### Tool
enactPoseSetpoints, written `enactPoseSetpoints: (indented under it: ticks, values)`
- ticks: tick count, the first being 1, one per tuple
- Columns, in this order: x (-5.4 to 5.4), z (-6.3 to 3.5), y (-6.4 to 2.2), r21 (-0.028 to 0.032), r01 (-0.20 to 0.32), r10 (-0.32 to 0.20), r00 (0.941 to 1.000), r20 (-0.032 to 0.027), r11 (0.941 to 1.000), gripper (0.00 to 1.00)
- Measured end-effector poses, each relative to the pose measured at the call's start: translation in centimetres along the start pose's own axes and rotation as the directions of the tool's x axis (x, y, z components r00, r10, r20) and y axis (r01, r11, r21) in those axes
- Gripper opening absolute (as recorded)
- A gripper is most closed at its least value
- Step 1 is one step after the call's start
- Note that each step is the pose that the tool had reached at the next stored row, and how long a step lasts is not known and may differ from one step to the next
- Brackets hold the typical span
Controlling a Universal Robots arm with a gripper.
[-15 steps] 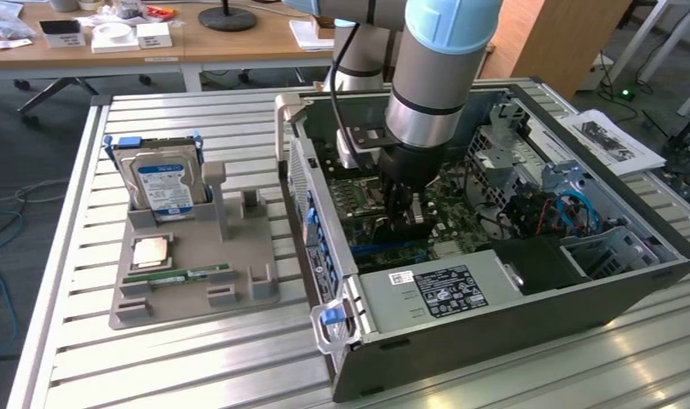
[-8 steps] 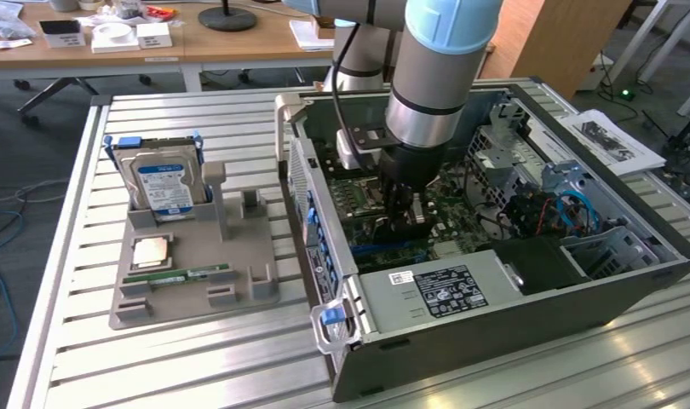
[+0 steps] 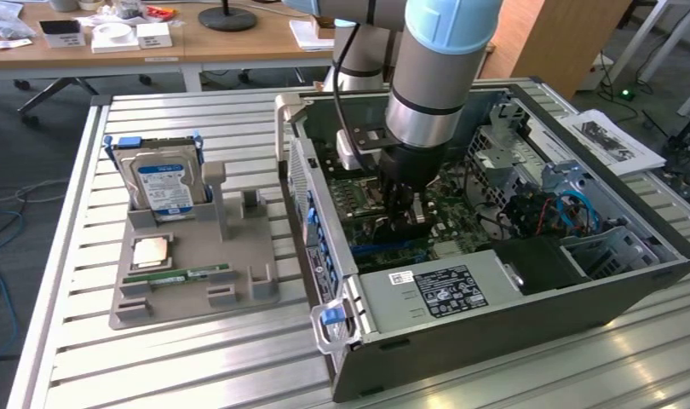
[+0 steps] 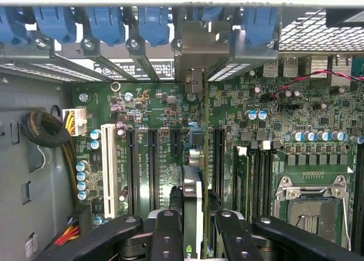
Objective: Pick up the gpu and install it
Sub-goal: 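Insert the gpu into the slot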
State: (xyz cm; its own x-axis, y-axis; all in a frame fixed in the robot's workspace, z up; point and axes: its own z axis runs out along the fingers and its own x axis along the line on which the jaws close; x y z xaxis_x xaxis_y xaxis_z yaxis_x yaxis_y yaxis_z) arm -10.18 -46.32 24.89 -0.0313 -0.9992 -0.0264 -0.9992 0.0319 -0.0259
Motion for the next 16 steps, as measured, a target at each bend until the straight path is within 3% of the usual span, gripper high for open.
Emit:
enactPoseSetpoints:
  ticks: [14, 16]
  values:
    - [0.01, 0.22, 0.01, -0.0001, 0.0, 0.0, 1.0, 0.001, 1.0, 0.27]
    - [0.0, 0.23, 0.01, -0.0001, 0.0, 0.0, 1.0, 0.0031, 1.0, 0.27]
